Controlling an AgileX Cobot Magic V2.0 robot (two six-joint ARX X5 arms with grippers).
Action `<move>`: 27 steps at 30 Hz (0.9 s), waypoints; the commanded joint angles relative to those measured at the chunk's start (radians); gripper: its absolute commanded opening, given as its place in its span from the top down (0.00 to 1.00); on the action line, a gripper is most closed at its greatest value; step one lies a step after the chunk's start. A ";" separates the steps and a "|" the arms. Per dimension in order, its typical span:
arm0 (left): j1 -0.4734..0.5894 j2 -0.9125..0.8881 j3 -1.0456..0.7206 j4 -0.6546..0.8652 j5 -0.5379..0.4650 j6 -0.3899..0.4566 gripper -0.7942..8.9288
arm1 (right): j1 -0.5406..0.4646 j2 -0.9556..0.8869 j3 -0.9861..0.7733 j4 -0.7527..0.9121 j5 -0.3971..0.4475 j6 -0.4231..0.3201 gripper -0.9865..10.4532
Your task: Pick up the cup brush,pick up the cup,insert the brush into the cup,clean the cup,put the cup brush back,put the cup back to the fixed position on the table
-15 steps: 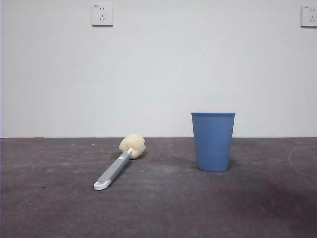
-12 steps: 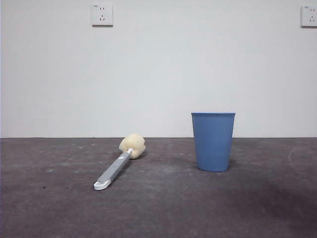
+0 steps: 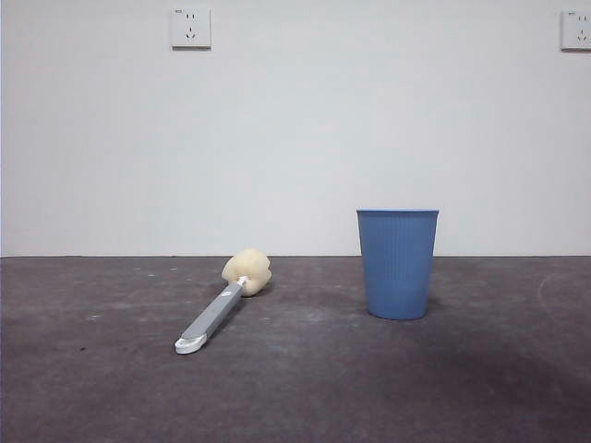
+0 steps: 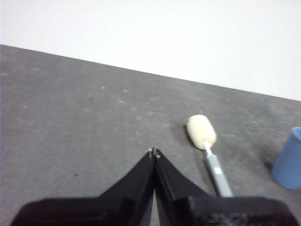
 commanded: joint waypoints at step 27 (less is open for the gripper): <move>0.000 0.546 0.613 -0.655 0.539 0.406 0.93 | 0.103 0.683 0.766 -0.881 -0.387 -0.589 0.92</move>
